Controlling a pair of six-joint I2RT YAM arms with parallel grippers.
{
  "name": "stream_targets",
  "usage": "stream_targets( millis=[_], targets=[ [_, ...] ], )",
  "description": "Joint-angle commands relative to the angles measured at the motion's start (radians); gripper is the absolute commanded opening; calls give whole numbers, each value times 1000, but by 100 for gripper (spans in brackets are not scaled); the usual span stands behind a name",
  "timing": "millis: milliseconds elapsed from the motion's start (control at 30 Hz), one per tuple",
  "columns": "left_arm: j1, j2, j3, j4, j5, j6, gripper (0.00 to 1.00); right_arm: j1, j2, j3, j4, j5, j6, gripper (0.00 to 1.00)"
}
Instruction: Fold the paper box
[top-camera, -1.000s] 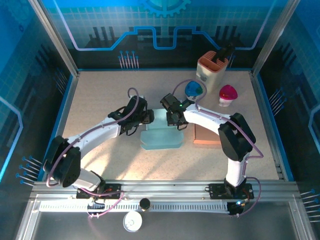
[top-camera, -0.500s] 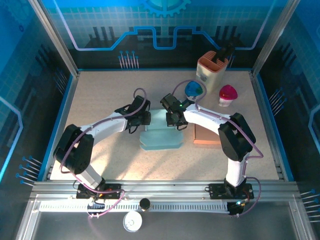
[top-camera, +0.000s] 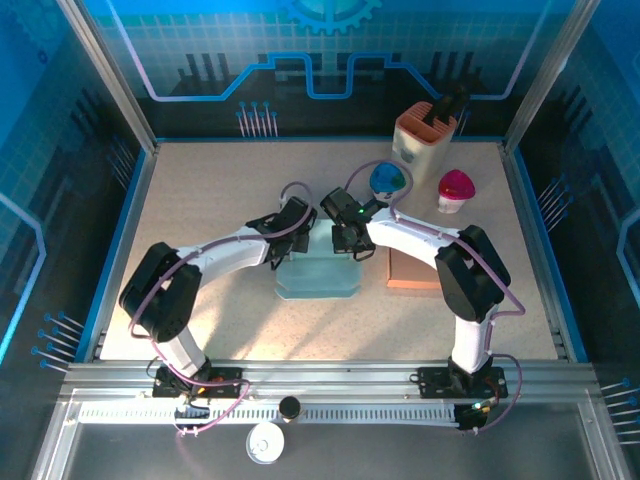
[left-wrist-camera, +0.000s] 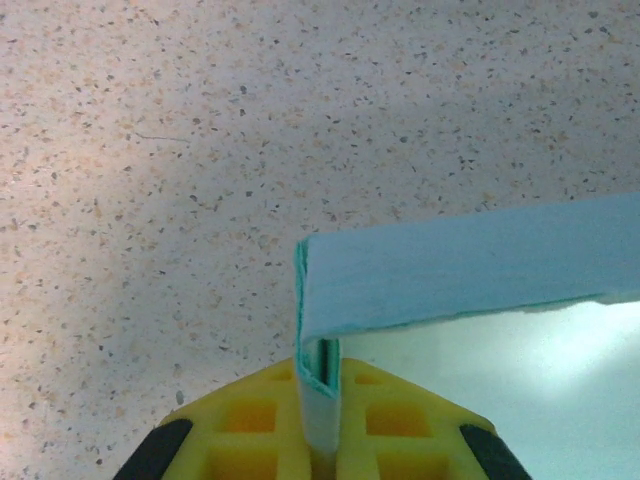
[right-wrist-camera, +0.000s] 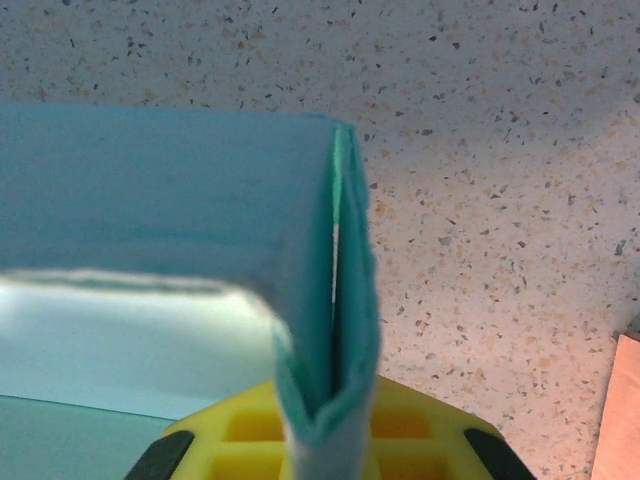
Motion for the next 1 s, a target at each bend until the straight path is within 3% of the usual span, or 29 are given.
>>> stream_targets(
  millis=[0,233,400,600,633,667,767,967],
  targets=[
    [-16,36,27,-49,-115,22,0,0,10,23,-20,-18,2,0],
    [-27,72,35,-68,-148,27,8,-8,4,12,-11,-32,7,0],
    [-27,72,32,-64,-157,34,0,-11,-3,4,-4,-41,10,0],
    [-36,75,30,-60,-164,38,0,-11,0,2,2,-58,17,0],
    [-36,72,29,-60,-156,36,6,-11,2,2,2,-58,18,0],
    [-38,63,27,-60,-152,32,21,-12,2,2,3,-59,19,0],
    [-41,15,19,-61,-128,17,41,-14,10,2,5,-66,22,0],
    [-39,-118,12,-67,5,-26,60,-29,18,-10,17,-102,52,0]
  ],
)
